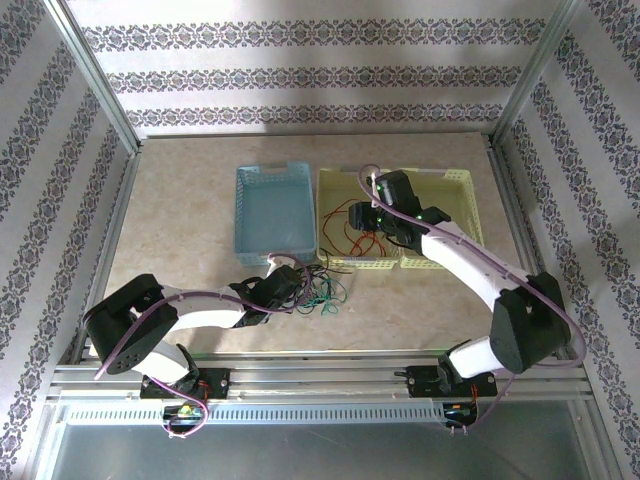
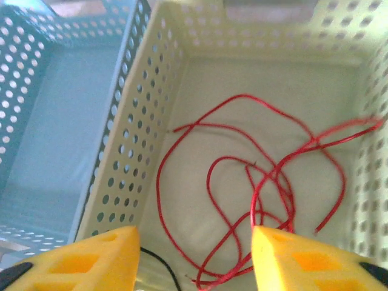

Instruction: Untangle the cables

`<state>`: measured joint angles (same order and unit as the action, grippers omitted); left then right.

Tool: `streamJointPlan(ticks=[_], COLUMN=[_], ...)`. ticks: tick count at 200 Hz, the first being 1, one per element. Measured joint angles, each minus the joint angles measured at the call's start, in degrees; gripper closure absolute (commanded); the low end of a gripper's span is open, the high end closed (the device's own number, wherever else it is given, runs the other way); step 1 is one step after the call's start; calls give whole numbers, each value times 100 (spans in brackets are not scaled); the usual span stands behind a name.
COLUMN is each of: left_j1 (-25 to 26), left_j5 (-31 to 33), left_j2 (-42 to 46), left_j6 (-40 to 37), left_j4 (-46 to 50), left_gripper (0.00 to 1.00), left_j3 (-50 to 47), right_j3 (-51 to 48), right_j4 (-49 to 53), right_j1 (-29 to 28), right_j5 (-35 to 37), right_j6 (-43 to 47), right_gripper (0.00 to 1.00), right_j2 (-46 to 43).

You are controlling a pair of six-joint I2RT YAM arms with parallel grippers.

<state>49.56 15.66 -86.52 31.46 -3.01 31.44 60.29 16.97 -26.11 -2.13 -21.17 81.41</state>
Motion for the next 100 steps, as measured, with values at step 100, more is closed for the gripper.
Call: streamJointPlan(ticks=[100], left_j1=[-2], left_j5=[-33], left_j2=[96], left_j6=[-79], left_j4=[-210], left_gripper=[100], left_j3=[-125], right_j3=[-682], right_j4=[308], right_j1=[-1606], right_j5=[-1189], right_j6=[354], right_gripper=[50], right_j2=[-684])
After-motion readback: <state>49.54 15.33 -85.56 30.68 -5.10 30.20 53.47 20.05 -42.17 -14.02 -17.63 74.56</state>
